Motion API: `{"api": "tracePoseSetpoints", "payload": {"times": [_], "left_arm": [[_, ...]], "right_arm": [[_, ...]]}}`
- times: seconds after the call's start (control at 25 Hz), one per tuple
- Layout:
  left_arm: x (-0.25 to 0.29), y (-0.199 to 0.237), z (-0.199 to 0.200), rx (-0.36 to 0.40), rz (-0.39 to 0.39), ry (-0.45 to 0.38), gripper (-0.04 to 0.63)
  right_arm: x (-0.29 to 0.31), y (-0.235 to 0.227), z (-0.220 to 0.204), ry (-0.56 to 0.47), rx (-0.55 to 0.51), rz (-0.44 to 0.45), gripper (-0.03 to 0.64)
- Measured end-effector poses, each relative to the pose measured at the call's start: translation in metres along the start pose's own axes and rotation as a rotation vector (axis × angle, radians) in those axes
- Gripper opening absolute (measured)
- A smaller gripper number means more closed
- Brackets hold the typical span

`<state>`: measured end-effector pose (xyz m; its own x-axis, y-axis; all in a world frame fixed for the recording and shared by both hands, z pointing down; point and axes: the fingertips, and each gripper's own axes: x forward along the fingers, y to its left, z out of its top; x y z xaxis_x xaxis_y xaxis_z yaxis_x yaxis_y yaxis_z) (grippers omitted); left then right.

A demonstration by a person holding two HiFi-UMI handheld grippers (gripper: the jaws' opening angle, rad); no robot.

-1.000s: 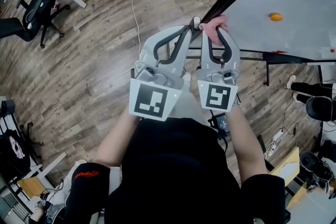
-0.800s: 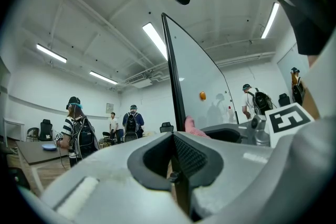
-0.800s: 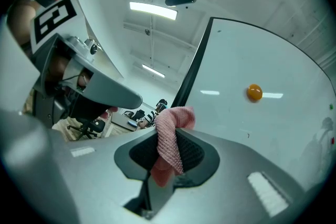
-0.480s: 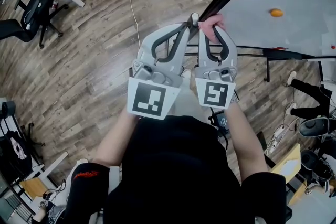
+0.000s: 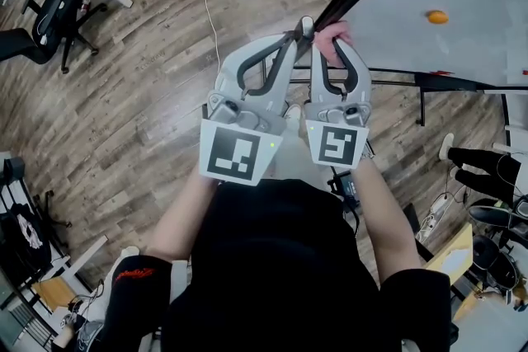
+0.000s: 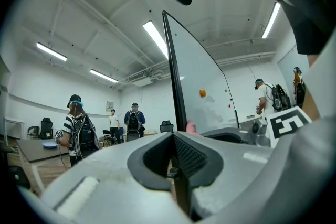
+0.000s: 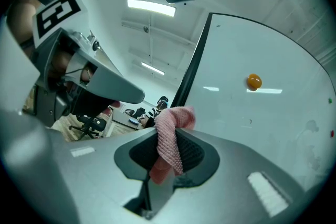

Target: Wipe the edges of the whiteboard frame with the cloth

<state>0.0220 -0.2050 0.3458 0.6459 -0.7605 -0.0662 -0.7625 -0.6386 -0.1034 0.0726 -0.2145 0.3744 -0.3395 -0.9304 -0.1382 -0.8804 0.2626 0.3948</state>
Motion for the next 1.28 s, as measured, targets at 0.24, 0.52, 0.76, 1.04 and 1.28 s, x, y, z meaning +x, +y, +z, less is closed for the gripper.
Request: {"api": "tracePoseSetpoints", "payload": {"times": [0.24,0.52,0.76,1.04,1.28], "left_arm": [[-0.001,-0.002,-0.004,0.001,0.001,0.004,0.000],[-0.001,-0.001,-0.005,0.000,0.004,0.000,0.000],[-0.003,-0.003,-0.005,-0.007,0.009,0.005,0.000],[-0.002,-0.003,-0.013,-0.005,0.009,0.017,0.000],[-0.004,-0.005,-0.018,-0.002,0.004,0.023,0.000]], "right_arm": [[-0.002,0.003,-0.011,0.019,0.006,0.006,0.066],[-0.002,0.007,-0.022,0.060,0.025,0.007,0.066],[-0.005,0.009,-0.026,0.065,0.031,0.007,0.066],[-0.006,0.013,-0.039,0.087,0.032,0.013,0.066],[-0.009,0.018,-0.047,0.109,0.039,0.017,0.066]]}}
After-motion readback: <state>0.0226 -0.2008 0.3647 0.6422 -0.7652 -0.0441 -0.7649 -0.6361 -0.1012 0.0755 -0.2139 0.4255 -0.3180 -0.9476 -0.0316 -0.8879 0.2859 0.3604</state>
